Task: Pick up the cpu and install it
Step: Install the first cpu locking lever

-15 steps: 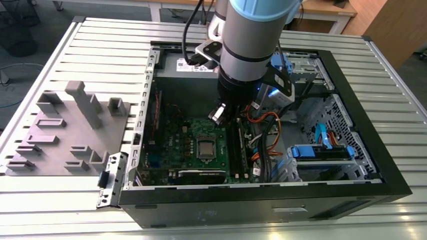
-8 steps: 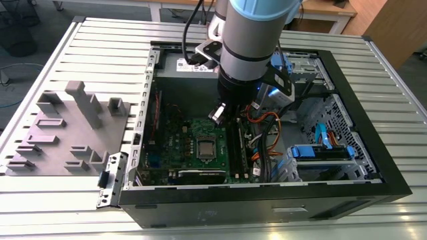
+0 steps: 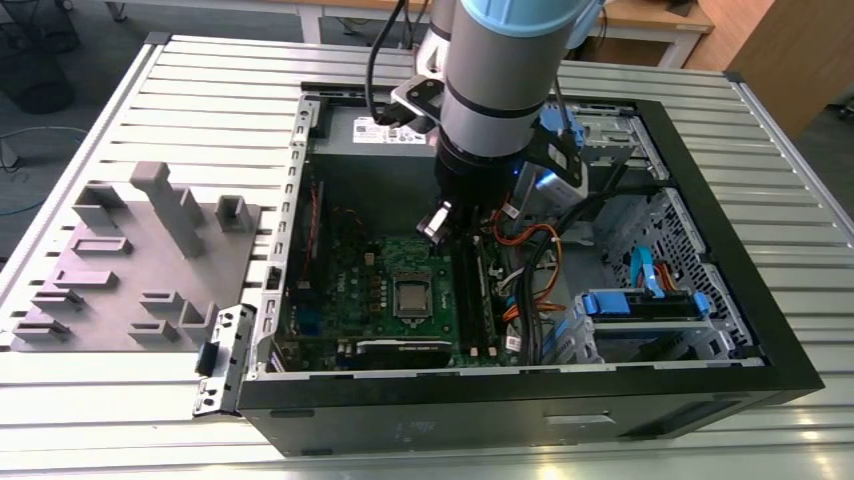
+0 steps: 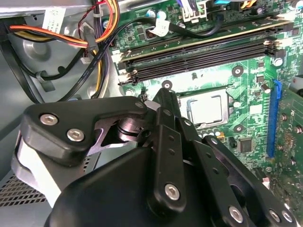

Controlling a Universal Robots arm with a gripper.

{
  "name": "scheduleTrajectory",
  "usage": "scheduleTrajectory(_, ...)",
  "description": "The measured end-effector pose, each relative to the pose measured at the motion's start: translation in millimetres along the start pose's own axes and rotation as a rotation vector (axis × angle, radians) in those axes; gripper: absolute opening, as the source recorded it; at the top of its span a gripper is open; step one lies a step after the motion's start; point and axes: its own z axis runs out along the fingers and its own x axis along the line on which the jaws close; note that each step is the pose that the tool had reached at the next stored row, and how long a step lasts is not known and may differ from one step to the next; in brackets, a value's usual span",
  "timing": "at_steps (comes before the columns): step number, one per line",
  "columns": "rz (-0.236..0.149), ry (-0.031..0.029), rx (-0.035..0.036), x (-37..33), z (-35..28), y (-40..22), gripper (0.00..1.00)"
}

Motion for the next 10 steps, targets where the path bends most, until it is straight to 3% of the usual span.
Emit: scheduleTrajectory(10, 0.0, -0.0001, 0.0, -3.0, 0.1, 2.2, 0.11)
